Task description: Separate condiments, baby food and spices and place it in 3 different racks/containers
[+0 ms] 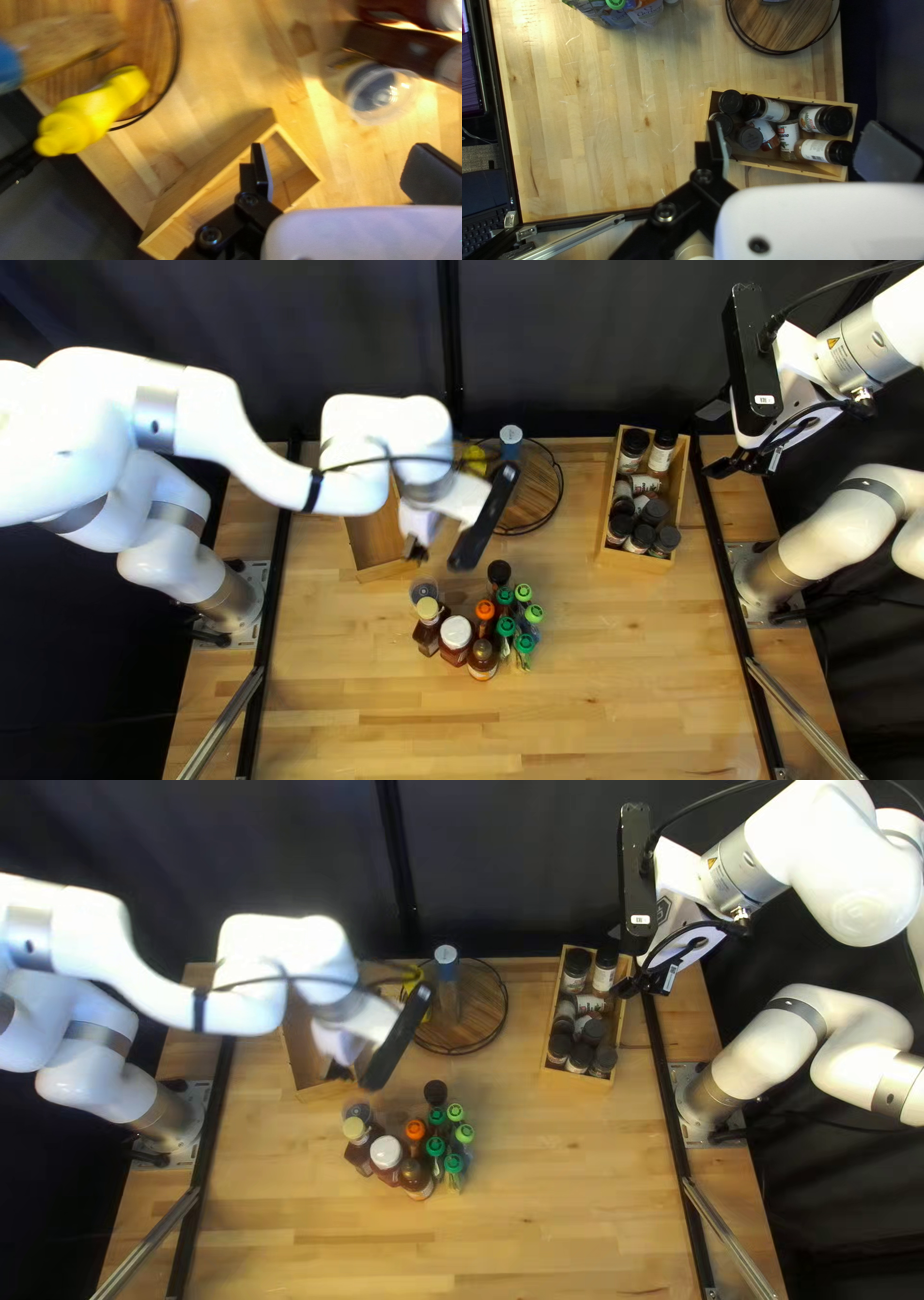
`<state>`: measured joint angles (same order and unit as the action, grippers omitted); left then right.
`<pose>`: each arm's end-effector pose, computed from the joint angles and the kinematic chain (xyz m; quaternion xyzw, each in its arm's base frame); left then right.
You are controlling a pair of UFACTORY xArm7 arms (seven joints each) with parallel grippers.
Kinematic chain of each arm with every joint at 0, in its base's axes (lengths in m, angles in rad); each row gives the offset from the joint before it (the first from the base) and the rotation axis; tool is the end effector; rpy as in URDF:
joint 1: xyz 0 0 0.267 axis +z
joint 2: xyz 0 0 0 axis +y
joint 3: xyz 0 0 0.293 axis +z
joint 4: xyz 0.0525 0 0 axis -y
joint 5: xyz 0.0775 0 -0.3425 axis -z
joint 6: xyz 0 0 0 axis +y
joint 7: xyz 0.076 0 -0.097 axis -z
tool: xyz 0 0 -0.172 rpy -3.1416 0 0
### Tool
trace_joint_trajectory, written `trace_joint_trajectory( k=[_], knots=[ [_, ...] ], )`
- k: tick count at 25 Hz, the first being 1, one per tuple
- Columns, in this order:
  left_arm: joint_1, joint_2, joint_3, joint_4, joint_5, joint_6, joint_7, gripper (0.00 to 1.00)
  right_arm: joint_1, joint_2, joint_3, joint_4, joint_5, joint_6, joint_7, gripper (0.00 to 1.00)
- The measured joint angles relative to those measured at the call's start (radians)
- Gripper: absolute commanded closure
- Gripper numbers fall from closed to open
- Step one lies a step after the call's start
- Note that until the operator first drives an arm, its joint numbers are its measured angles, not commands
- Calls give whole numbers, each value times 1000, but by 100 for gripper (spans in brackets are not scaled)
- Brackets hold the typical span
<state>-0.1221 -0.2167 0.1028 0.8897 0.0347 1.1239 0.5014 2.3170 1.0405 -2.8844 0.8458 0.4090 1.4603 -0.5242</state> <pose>0.4005 -0.0027 0.2096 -0.9639 0.2660 0.0100 0.0022 0.2826 -0.0535 0.4166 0.9750 -0.0408 0.2157 0.0343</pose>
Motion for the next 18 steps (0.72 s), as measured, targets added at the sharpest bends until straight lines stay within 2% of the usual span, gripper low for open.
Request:
trace_joint_trajectory(
  k=[10, 18],
  knots=[
    [-29, -102, -51, -184, 34, -120, -29, 0, 0, 0, 0, 0, 0, 0, 0, 0],
    [-41, -92, -18, -273, -13, -296, 60, 0, 0, 0, 0, 0, 0, 0, 0, 0]
  ],
)
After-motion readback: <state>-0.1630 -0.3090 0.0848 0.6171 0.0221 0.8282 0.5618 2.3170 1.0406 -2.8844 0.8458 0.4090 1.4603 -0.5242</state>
